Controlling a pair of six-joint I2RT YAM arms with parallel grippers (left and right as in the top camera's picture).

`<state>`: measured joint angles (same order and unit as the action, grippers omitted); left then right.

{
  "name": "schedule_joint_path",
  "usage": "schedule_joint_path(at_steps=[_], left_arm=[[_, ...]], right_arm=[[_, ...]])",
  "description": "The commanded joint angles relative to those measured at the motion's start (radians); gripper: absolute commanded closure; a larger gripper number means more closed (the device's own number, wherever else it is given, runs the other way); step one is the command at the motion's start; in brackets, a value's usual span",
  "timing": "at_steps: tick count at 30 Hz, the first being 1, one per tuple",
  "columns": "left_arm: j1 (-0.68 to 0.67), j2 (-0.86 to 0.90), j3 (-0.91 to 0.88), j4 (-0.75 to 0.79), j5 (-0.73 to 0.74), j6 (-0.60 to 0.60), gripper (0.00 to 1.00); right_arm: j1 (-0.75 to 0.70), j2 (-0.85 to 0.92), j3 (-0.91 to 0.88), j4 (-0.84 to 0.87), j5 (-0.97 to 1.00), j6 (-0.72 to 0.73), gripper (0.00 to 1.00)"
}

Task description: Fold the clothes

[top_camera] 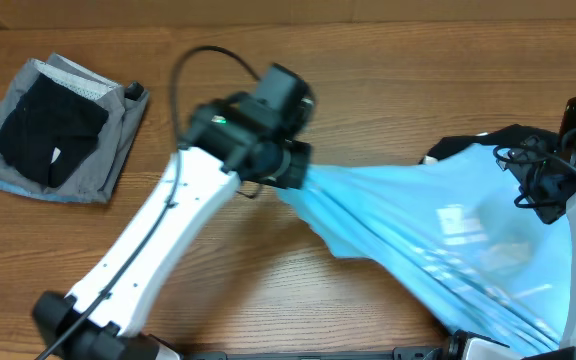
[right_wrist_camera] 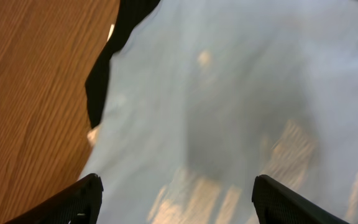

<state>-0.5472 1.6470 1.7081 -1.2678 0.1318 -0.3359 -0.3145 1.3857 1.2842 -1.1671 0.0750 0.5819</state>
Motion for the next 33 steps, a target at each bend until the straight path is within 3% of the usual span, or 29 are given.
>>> schedule_joint_path(at_steps=[1,14,16,19,22,26,33], left_arm=[[0.111,-0.066,0.012,-0.038,-0.120,0.019,0.96],[0.354,-0.086,0.015,-0.120,-0.216,0.013,0.96],[0.396,-0.098,0.026,-0.116,-0.188,0.017,0.96],[0.436,-0.112,0.050,-0.104,-0.131,0.063,0.96],[0.446,-0.122,0.084,-0.111,-0.135,0.072,0.96],[0.447,-0.125,0.117,-0.124,-0.134,0.079,0.96],[0.447,-0.125,0.122,-0.132,-0.131,0.078,0.96]], right_arm=[[-0.004,0.038,0.018,0.023,-0.005,-0.014,0.19],[-0.015,0.200,0.018,0.068,0.028,-0.031,0.20],[-0.029,0.206,0.018,0.074,0.029,-0.023,0.26],[-0.052,0.212,0.013,0.079,0.020,-0.002,0.47],[-0.078,0.212,-0.014,0.110,0.018,-0.002,0.58],[-0.110,0.230,-0.079,0.180,-0.037,-0.002,0.81],[-0.106,0.343,-0.222,0.314,-0.198,-0.010,0.95]])
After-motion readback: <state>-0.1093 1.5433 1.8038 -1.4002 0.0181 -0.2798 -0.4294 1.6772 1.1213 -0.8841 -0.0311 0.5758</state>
